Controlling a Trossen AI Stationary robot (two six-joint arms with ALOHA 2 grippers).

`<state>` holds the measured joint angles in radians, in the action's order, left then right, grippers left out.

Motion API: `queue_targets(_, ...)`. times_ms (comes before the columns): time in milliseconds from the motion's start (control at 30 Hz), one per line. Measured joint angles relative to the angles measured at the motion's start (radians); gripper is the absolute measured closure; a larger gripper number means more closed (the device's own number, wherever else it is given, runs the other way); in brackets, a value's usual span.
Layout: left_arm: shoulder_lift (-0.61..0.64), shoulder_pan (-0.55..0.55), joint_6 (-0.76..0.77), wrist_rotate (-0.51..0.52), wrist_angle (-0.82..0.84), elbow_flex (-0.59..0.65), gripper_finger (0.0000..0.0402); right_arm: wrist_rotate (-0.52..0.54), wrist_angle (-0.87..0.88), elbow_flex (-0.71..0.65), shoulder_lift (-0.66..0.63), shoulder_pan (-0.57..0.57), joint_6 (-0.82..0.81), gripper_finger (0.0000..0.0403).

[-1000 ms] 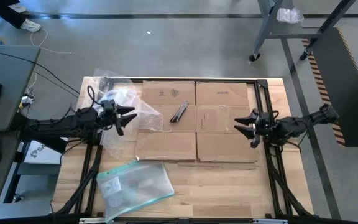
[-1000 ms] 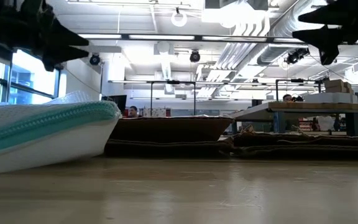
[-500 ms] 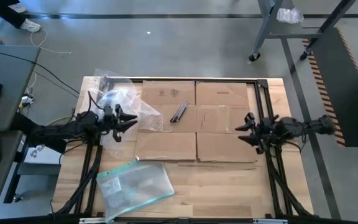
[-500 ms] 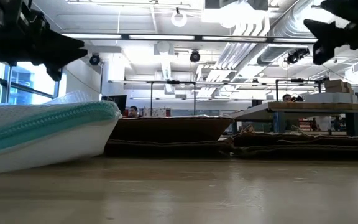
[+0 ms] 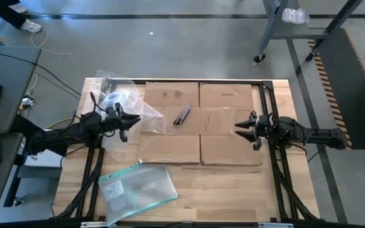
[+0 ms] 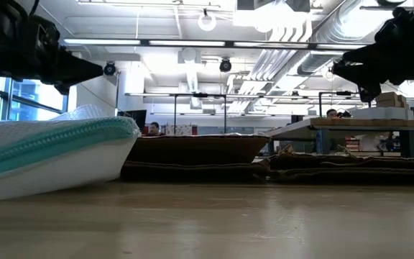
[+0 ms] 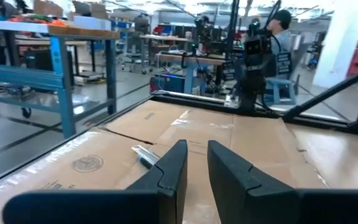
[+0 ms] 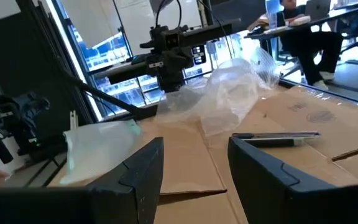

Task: Unpack boxes
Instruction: Return to Home Position

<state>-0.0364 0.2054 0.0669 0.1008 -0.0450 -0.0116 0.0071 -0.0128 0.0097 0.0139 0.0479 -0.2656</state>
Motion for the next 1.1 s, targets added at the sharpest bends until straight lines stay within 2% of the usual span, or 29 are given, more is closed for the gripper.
queue_targets(433,0.000,-0.001,0.000,0.004,0.003,0.000,0.0357,0.000,0.001,0.000,0.000,-0.001,0.004,0.0238)
queue_targets(533,0.031,-0.055,0.004,0.043,0.017,-0.001,0.0357,0.003,-0.007,0.000,-0.014,-0.032,0.004,0.0238)
queue_targets(733,0.033,-0.152,0.007,0.048,0.015,-0.001,0.0357,-0.006,-0.005,0.000,-0.013,-0.064,0.004,0.0238)
queue_targets(1100,0.033,-0.167,0.008,0.023,0.021,-0.001,0.0357,-0.007,-0.006,0.000,-0.010,-0.060,0.004,0.0238)
